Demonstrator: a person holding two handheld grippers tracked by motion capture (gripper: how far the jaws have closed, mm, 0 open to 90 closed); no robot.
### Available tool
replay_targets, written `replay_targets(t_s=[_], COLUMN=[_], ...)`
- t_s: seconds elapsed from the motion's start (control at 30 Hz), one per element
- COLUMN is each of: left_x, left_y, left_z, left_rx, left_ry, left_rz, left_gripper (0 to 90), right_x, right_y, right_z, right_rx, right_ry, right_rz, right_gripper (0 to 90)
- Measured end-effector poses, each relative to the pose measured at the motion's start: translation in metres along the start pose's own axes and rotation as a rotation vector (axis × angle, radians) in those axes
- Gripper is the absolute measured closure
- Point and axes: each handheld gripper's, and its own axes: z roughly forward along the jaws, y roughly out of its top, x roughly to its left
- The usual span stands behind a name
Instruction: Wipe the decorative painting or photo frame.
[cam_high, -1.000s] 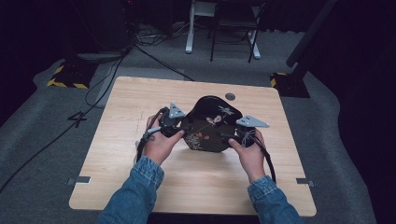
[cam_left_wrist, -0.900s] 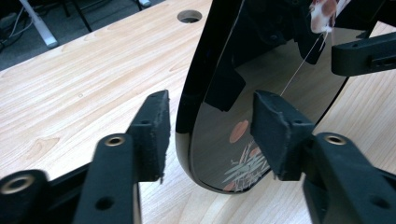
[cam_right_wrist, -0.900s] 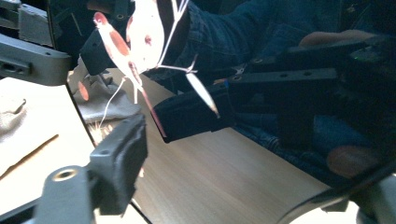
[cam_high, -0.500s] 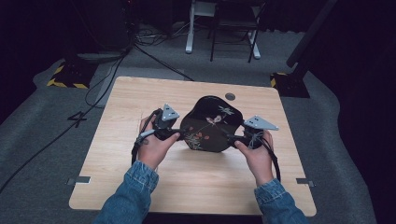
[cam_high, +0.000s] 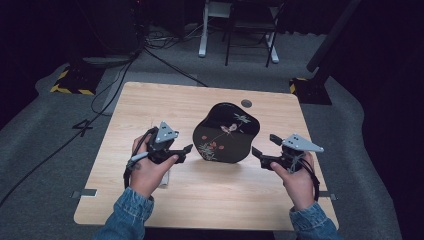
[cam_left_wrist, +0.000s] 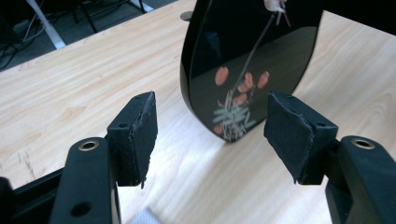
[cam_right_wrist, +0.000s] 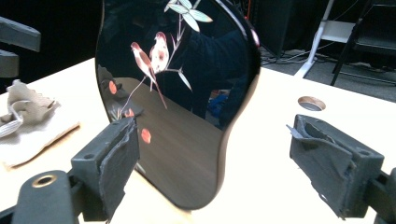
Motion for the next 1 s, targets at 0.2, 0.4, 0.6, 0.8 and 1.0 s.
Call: replay_targets(t_s=[0.2, 0.4, 0.6, 0.8, 1.0], left_x=[-0.001, -0.004, 0.004, 0.013, 0.022], left_y=[-0.017, -0.034, -0.056, -0.082, -0.106], left_z=[-0.025, -0.04, -0.055, -0.066, -0.069], left_rx=[0.006, 0.007, 0.053, 0.113, 0.169], left_ry=[-0.005, -0.014, 0.026, 0.036, 0.023], left_rz=[0.0, 0.008, -0.006, -0.023, -0.047], left_gripper=[34.9, 34.6, 33.9, 32.4, 31.4], right_x=[-0.007, -0.014, -0.024, -0.033, -0.041], right_y=[-0.012, -0.026, -0.041, -0.06, -0.075], right_z=[-0.02, -0.032, -0.044, -0.054, -0.06], right_rx=[0.015, 0.036, 0.081, 0.112, 0.165], right_ry=[0.013, 0.024, 0.021, 0.012, 0.016], right_rz=[0.004, 0.026, 0.02, 0.032, 0.037], right_gripper=[18.1, 23.2, 25.7, 25.8, 27.0])
